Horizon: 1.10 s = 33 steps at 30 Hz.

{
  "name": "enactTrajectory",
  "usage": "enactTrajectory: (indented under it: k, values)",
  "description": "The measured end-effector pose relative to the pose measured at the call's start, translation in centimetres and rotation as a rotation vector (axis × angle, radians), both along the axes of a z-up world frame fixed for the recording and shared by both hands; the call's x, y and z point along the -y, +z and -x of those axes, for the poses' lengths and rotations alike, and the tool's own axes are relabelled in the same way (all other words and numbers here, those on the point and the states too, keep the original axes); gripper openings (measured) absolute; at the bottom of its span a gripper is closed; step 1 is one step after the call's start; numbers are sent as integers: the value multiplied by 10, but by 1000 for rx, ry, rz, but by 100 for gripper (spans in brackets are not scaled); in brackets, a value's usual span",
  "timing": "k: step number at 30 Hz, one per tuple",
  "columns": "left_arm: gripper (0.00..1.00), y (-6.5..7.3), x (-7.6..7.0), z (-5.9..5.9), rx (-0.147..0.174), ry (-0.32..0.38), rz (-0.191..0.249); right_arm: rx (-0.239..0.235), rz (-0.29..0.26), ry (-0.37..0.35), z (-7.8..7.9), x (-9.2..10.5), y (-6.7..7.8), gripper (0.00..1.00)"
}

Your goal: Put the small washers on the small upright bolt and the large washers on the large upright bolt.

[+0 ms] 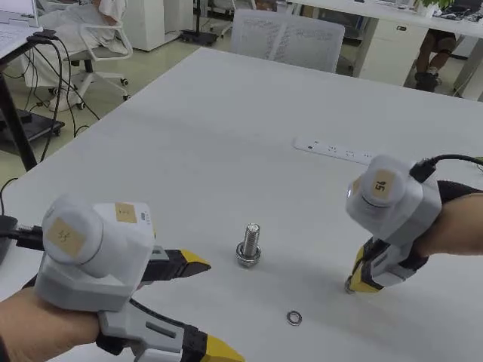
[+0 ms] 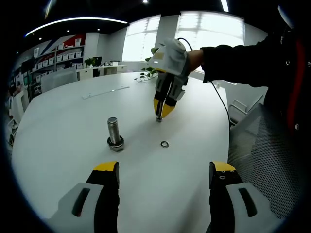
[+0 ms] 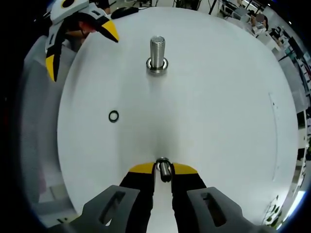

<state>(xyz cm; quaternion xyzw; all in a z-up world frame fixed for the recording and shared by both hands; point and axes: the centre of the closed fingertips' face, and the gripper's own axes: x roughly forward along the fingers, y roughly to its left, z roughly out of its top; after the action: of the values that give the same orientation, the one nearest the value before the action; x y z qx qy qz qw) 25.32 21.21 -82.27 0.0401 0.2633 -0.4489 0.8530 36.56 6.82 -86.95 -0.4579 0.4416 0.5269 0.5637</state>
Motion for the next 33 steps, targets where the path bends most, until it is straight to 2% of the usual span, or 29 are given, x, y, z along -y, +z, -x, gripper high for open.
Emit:
enactTrajectory:
  k: [4,18,28,33]
  values:
    - [75,-1,0,0,-2,1,0,0,2,2,0,0,-3,14]
    - [75,0,1,2,-2,-4,-3,6,-10,7,1,-4,-1,16]
    - [75,1,1,1,1,-5,-4,18,-20,-5,-1,-2,2,27]
    - [75,1,1,1,1,-5,-5,23,-39,-16,-2,-1,4,37]
